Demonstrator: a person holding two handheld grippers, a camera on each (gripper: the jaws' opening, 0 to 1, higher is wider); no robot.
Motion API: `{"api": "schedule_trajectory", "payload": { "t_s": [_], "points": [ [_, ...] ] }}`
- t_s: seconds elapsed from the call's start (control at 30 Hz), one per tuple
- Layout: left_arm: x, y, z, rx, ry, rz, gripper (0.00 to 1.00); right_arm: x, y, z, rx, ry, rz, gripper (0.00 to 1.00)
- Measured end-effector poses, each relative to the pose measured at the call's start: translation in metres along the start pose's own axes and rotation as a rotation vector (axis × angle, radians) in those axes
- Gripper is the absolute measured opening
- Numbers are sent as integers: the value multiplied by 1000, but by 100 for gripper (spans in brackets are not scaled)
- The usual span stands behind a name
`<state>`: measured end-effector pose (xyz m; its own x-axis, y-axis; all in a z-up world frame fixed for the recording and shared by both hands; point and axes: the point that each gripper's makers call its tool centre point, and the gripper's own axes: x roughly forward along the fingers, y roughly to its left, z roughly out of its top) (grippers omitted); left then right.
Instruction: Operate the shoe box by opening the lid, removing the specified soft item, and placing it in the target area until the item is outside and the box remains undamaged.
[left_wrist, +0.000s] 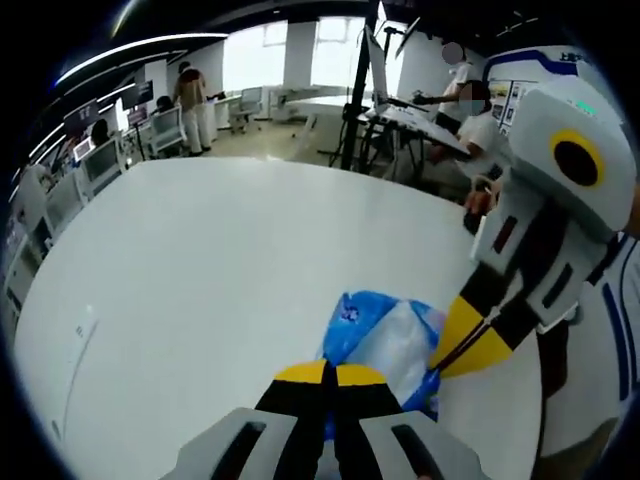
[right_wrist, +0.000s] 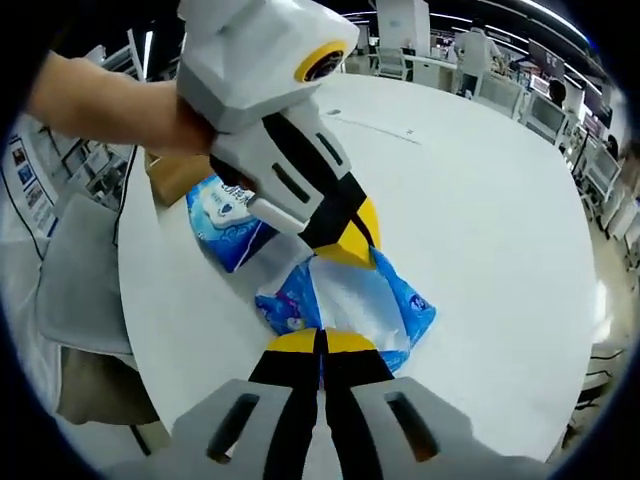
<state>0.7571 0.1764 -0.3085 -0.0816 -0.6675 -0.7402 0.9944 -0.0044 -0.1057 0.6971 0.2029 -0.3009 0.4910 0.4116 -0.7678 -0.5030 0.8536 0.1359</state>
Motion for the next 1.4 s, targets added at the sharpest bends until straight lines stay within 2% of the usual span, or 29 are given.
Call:
{"api": "schedule_trajectory", "payload": {
  "t_s": [0.13, 0.2, 0.27, 0.43, 0.5, 0.6, 0.9, 1.27, 1.4],
  "points": [
    [-2, -3, -2, 16, 7, 3, 1, 0, 1, -1, -11, 3, 5, 0],
    [-3, -3, -3, 40, 16, 11, 8, 1, 2, -1, -9, 3, 11, 0],
    [-4, 2, -2, 32, 14, 10, 9, 0, 0, 0, -6, -1, 4, 0],
    [-6, 0, -2, 24, 14, 6, 9, 0, 0, 0, -10, 0, -2, 1],
    [-6, 0, -2, 24, 13, 6, 9, 0, 1, 1, 5, -2, 5, 4],
    [-6, 0, -1, 27, 13, 4, 10, -1, -3, 2, 17, -5, -4, 13],
    [-17, -1, 4, 36, -9, 15, 18, -11, 1, 5, 6, -3, -18, 15],
    [-57, -10, 18, 42, -62, 19, 22, -25, 13, 19, -23, -13, -33, 19],
    [-71, -25, 15, 55, -57, -26, 29, -31, 18, 21, -35, -9, -40, 25]
  ]
}}
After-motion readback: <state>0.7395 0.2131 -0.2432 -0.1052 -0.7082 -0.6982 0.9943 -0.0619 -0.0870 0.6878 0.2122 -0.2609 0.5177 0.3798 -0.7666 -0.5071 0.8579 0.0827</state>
